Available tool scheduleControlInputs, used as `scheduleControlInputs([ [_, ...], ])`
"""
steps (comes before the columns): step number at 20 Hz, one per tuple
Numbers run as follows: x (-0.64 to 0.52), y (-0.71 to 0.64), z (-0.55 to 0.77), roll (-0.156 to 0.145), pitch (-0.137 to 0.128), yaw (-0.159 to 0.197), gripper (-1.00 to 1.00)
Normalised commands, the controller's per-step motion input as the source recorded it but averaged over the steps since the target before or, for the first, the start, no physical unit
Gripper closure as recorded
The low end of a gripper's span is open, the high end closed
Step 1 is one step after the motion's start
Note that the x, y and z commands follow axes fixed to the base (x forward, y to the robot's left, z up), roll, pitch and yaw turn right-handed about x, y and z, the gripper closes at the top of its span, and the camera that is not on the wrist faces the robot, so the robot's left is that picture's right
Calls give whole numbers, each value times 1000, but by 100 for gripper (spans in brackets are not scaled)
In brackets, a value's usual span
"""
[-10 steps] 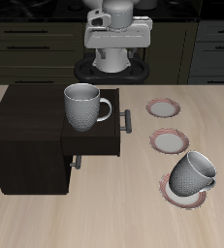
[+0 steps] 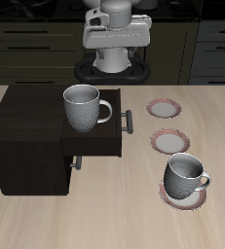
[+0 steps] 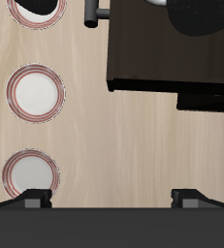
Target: Place the porcelain mug that is in the drawer onto the nearest plate relative to the robot
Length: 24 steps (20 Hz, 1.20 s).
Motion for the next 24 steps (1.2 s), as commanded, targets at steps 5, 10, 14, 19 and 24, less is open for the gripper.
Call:
scheduleControlInputs([
  [5,207,-196,316,-8,-19,-3,-100],
  [10,223,-121,170,-22,-2,10,-100],
  [14,431,-167,341,1,0,14,-100],
  [19,269,-64,133,12,-3,75,-100],
  [24,402,-231,157,-32,-7,31,-100],
])
